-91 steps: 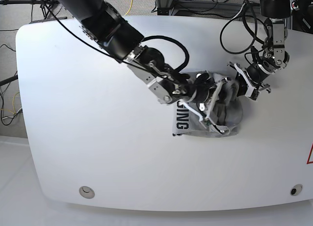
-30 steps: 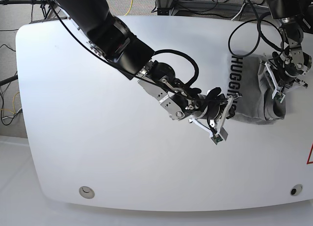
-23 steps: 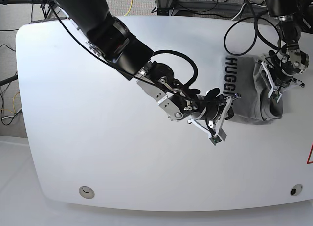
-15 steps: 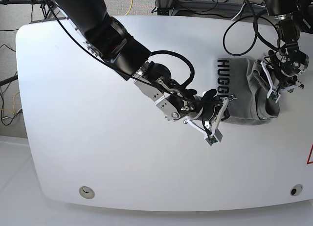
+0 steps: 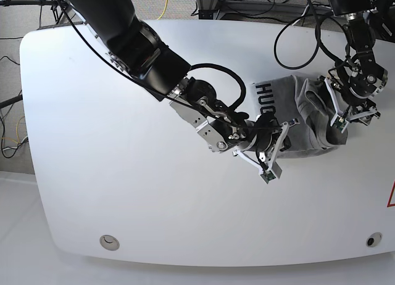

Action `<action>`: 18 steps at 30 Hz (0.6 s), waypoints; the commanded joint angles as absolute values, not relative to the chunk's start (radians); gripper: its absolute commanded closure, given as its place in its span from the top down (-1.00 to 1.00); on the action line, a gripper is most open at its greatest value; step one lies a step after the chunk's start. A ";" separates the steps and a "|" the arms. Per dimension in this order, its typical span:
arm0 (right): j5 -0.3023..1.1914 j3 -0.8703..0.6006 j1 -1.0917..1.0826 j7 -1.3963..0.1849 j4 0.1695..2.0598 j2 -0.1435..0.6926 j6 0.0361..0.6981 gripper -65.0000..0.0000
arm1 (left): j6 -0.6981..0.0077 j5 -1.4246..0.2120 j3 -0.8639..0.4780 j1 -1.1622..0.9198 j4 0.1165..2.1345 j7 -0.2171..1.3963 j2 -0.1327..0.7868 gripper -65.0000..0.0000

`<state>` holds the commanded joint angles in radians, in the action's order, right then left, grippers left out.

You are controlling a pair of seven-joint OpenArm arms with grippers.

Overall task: Fold the T-shirt properly
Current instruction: 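Drag the bundle with the left gripper away from the right gripper, then open the left gripper and regrasp the bundle's edge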

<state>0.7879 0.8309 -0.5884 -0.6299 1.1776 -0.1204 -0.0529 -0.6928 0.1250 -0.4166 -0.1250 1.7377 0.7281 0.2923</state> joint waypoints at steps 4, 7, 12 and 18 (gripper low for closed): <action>0.788 0.831 -0.590 -0.630 1.178 -0.120 -0.053 -0.98 | -0.694 0.125 -0.463 -0.124 1.770 0.728 0.291 0.44; 0.788 0.831 -0.590 -0.630 1.178 -0.120 -0.053 -0.98 | -0.694 0.125 -0.486 -0.120 1.788 0.728 0.297 0.44; 0.788 0.831 -0.590 -0.628 1.176 -0.120 -0.053 -0.98 | -0.694 0.125 -0.521 -0.124 1.796 0.728 0.298 0.44; 0.788 0.831 -0.590 -0.628 1.176 -0.120 -0.053 -0.98 | -0.694 0.125 -0.558 -0.124 1.796 0.728 0.295 0.44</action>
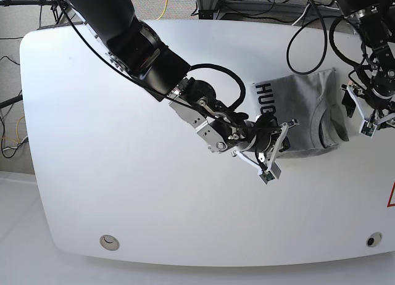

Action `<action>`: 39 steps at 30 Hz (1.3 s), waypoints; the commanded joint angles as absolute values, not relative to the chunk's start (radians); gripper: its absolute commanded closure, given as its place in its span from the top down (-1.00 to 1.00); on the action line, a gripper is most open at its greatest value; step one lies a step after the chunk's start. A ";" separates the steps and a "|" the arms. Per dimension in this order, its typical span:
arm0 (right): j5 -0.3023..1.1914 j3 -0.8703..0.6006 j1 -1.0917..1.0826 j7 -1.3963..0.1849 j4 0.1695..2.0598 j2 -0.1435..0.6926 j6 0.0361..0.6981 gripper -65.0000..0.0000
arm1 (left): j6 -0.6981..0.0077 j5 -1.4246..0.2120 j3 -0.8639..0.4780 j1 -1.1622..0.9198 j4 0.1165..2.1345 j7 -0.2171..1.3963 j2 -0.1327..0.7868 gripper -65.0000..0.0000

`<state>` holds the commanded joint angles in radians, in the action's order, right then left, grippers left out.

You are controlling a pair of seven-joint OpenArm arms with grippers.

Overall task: Fold the T-shirt properly
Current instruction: 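Open the left gripper and regrasp the bundle's edge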

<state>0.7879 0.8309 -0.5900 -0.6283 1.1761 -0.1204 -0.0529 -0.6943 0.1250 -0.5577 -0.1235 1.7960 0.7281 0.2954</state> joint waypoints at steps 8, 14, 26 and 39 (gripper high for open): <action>0.788 0.831 -0.588 -0.627 1.176 -0.120 -0.053 -0.98 | -0.696 0.125 -0.516 -0.125 1.810 0.730 0.234 0.44; 0.788 0.831 -0.588 -0.627 1.176 -0.120 -0.053 -0.98 | -0.696 0.125 -0.435 -0.127 1.876 0.783 0.179 0.43; 0.743 0.832 -0.641 -0.624 1.175 -0.127 -0.053 -0.98 | -0.696 0.124 -0.332 -0.113 1.919 0.981 0.153 0.38; 0.653 0.831 -0.728 -0.604 1.069 -0.157 -0.028 -0.98 | -0.696 0.122 -0.332 -0.111 1.920 1.162 0.081 -1.00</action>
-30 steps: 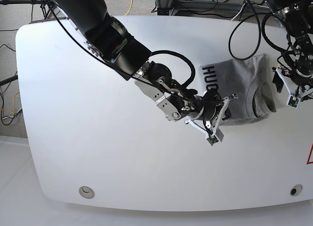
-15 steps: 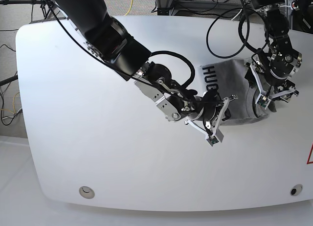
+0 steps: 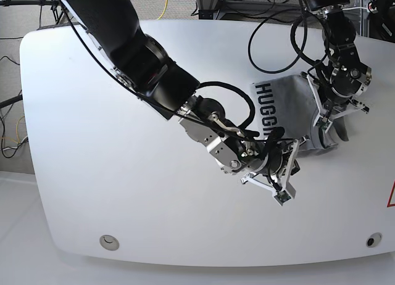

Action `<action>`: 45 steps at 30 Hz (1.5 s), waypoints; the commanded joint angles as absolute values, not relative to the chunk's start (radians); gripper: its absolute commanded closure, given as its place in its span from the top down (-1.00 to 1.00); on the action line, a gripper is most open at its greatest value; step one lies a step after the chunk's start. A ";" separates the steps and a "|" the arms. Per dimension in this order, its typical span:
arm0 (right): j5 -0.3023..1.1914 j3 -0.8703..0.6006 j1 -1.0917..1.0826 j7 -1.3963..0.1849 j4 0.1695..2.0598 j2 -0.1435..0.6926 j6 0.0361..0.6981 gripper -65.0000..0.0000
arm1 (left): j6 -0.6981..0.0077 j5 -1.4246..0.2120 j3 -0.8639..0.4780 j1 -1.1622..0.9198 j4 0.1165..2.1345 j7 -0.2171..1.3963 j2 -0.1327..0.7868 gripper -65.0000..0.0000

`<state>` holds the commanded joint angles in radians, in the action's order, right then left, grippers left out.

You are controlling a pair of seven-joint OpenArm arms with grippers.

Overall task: Fold the T-shirt properly
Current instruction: 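Open the left gripper and regrasp the bundle's edge, then lift and rotate the shirt with both grippers, turning the printed side up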

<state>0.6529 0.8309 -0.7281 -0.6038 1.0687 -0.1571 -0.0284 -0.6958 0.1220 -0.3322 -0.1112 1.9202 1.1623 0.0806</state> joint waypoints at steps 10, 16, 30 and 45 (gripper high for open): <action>0.653 0.831 -0.733 -0.426 0.898 -0.157 0.077 -0.98 | -0.696 0.124 -0.332 -0.119 1.913 1.168 0.058 -1.00; 0.653 0.832 -0.733 -0.337 0.794 -0.157 0.125 -0.98 | -0.694 0.124 -0.332 -0.119 1.911 1.167 0.056 -1.00; 0.653 0.832 -0.707 -0.289 0.680 -0.157 0.182 -0.98 | -0.690 0.124 -0.332 -0.114 1.831 1.098 0.061 -1.00; 0.653 0.832 -0.610 -0.291 0.685 -0.157 0.182 -0.99 | -0.688 0.125 -0.332 -0.047 1.552 0.924 0.090 -1.00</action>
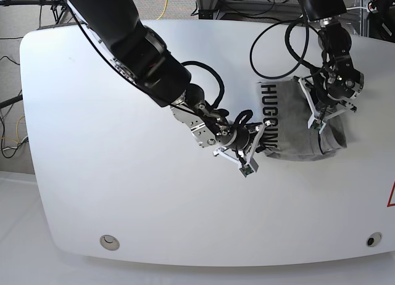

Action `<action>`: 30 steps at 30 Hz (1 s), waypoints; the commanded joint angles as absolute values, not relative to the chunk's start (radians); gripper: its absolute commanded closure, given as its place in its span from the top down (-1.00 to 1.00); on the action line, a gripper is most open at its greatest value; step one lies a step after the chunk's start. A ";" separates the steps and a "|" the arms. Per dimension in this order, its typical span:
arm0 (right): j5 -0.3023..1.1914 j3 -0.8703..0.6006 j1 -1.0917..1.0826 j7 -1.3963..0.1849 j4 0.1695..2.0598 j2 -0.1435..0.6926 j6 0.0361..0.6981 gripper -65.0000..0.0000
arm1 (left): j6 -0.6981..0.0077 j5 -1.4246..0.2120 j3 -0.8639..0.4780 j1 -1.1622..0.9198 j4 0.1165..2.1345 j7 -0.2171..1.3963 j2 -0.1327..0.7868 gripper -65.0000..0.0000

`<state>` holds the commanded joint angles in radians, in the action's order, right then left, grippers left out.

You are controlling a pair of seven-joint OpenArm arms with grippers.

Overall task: Fold the T-shirt properly
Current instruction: 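Lift and rotate the shirt with both grippers, turning the printed side up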

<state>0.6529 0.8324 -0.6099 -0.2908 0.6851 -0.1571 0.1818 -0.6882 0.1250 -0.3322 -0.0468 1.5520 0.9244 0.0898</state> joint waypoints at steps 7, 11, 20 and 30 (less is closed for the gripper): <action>0.653 0.834 -0.582 -0.314 0.708 -0.157 0.182 -1.00 | -0.688 0.125 -0.300 0.013 1.446 0.858 0.128 -1.00; 0.654 0.829 -0.547 -0.352 0.811 -0.110 0.177 -1.00 | -0.688 0.125 -0.269 0.051 1.379 0.799 0.151 -1.00; 0.661 0.826 -0.479 -0.417 1.064 -0.001 0.163 -1.00 | -0.688 0.125 -0.205 0.165 1.208 0.710 0.156 -1.00; 0.661 0.826 -0.412 -0.449 1.202 0.076 0.084 -1.00 | -0.688 0.125 -0.065 0.234 1.064 0.596 0.151 -1.00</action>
